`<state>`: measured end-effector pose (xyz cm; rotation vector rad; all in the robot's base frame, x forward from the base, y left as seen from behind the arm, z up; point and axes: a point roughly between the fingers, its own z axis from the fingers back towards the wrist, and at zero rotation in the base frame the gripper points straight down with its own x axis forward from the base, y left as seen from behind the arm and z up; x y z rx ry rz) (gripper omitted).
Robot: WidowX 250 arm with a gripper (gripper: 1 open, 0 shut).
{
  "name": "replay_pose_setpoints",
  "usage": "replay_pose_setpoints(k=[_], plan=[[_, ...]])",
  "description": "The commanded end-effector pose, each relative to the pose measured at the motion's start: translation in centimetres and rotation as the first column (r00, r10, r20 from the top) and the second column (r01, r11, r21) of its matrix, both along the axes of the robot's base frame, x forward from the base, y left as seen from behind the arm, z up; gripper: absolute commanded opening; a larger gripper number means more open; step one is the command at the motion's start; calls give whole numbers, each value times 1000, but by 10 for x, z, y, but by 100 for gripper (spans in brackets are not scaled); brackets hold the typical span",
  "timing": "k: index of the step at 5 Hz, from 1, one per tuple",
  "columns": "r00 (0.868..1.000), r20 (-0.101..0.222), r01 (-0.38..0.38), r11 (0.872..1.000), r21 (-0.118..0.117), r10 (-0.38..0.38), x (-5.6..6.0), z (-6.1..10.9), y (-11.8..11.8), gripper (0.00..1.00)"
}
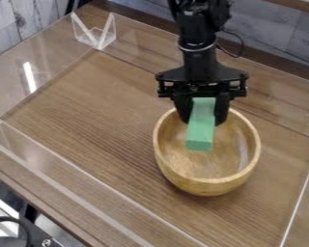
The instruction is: Move green stick from inside the wooden bowl to the table next to it
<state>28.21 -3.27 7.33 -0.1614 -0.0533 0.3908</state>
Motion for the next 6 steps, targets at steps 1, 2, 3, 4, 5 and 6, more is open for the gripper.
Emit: replay_pose_setpoints(k=[1, 2, 3, 4, 5, 6], plan=[[997, 77, -10, 1000, -4, 10, 7, 19, 3, 0], [997, 78, -9, 1000, -4, 9, 6, 18, 4, 0], [997, 80, -9, 1000, -5, 9, 6, 18, 4, 0], [997, 81, -8, 1000, -5, 9, 6, 18, 4, 0], [997, 83, -8, 1000, -6, 8, 6, 17, 5, 0], [996, 84, -7, 1000, -6, 8, 6, 17, 5, 0]])
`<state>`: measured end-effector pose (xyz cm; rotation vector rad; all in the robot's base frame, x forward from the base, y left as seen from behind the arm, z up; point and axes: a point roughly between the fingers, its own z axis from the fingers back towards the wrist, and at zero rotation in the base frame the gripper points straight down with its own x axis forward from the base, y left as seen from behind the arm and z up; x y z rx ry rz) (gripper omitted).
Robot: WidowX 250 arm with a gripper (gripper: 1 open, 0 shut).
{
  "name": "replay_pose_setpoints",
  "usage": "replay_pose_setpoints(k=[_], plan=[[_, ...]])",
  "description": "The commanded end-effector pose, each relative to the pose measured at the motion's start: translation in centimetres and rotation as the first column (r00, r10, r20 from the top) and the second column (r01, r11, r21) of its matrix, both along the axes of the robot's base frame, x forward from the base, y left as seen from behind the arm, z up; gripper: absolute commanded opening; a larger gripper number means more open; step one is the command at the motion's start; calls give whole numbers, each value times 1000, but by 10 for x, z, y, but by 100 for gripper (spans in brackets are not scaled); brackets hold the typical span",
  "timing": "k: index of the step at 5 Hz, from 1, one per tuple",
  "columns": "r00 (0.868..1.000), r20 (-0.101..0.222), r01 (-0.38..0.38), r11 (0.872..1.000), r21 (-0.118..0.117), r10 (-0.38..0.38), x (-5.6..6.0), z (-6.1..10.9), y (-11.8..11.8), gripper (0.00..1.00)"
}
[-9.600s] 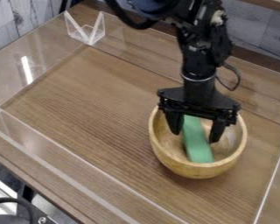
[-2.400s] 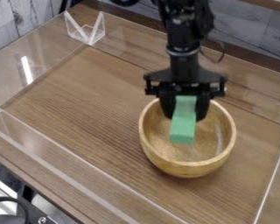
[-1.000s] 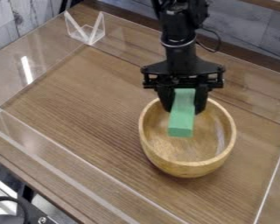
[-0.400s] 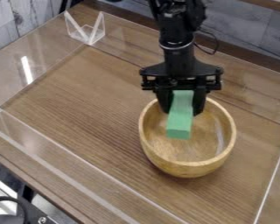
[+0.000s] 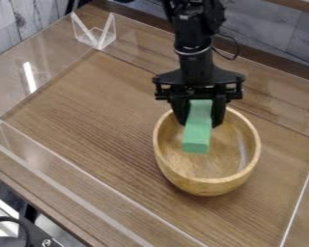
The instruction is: Move green stick from inside the wooden bowl to the table next to it
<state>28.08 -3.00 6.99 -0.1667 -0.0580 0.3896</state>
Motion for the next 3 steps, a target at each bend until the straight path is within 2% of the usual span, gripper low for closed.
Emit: replay_pose_setpoints(k=[1, 3], plan=[[997, 81, -7, 1000, -3, 7, 7, 20, 2, 0], [995, 96, -35, 999, -10, 35, 11, 36, 15, 0]])
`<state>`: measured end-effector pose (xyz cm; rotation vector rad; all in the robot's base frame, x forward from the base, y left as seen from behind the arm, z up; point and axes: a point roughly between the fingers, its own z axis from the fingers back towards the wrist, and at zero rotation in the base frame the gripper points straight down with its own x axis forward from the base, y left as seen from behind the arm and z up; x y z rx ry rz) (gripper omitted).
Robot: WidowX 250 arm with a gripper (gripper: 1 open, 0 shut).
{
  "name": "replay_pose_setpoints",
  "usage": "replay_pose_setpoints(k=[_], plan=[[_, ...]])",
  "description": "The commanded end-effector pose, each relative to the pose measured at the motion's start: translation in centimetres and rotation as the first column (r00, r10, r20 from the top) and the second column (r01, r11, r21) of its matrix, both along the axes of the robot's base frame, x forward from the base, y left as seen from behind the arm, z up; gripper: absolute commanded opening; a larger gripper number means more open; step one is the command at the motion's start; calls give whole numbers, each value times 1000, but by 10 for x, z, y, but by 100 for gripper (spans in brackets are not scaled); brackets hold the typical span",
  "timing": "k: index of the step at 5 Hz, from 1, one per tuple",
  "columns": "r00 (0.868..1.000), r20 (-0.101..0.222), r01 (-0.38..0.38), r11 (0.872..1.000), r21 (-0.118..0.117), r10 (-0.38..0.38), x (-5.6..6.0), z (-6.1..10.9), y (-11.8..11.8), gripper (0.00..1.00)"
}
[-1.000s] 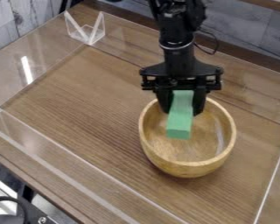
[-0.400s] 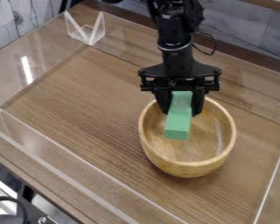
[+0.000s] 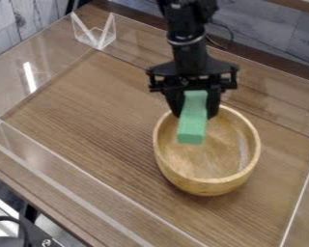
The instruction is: Move green stick from inside the wooden bowl to the table next to it
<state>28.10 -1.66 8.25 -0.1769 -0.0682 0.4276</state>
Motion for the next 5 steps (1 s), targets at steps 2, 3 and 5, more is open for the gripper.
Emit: replay_pose_setpoints(k=[2, 3, 5], plan=[[990, 129, -54, 998, 28, 50, 16, 37, 47, 0], [986, 146, -88, 995, 53, 79, 17, 37, 87, 0], [986, 161, -54, 996, 65, 43, 19, 31, 88, 0]])
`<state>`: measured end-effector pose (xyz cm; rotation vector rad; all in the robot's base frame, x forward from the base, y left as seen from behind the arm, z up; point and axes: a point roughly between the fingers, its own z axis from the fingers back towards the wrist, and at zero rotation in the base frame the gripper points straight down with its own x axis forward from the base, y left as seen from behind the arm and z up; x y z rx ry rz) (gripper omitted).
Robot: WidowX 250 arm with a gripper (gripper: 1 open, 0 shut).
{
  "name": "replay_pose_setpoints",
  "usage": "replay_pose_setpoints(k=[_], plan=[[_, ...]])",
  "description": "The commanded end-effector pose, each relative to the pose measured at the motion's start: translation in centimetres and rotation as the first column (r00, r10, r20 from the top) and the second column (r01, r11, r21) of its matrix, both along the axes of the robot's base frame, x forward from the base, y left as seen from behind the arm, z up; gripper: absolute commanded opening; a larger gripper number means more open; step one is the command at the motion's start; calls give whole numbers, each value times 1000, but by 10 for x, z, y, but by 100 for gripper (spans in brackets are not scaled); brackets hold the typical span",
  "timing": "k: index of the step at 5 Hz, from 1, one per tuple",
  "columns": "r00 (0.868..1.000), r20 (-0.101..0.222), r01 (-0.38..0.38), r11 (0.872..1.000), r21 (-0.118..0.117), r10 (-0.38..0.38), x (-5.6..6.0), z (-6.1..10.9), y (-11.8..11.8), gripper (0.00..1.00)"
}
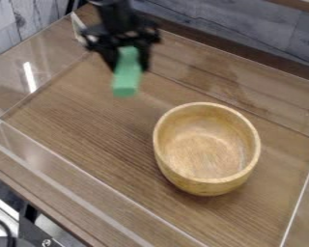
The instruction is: Move green stick from inside the wooden bowl to the table next to it
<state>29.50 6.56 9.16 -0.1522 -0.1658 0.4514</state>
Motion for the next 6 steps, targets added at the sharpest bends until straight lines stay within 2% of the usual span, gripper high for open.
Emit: replay_pose_setpoints(k=[1, 2, 3, 4, 5, 6], plan=[[997, 73, 20, 1000, 21, -22, 9, 15, -33, 0], [996, 84, -3, 999, 38, 0, 6, 14, 10, 0], [996, 89, 5, 999, 41, -9, 9, 9, -1, 0], [994, 106, -19, 997, 72, 12, 12, 6, 30, 0], [993, 108, 29, 997, 70, -36, 14, 4, 3, 0], [992, 114, 42, 996, 74, -50, 16, 0, -6, 0]])
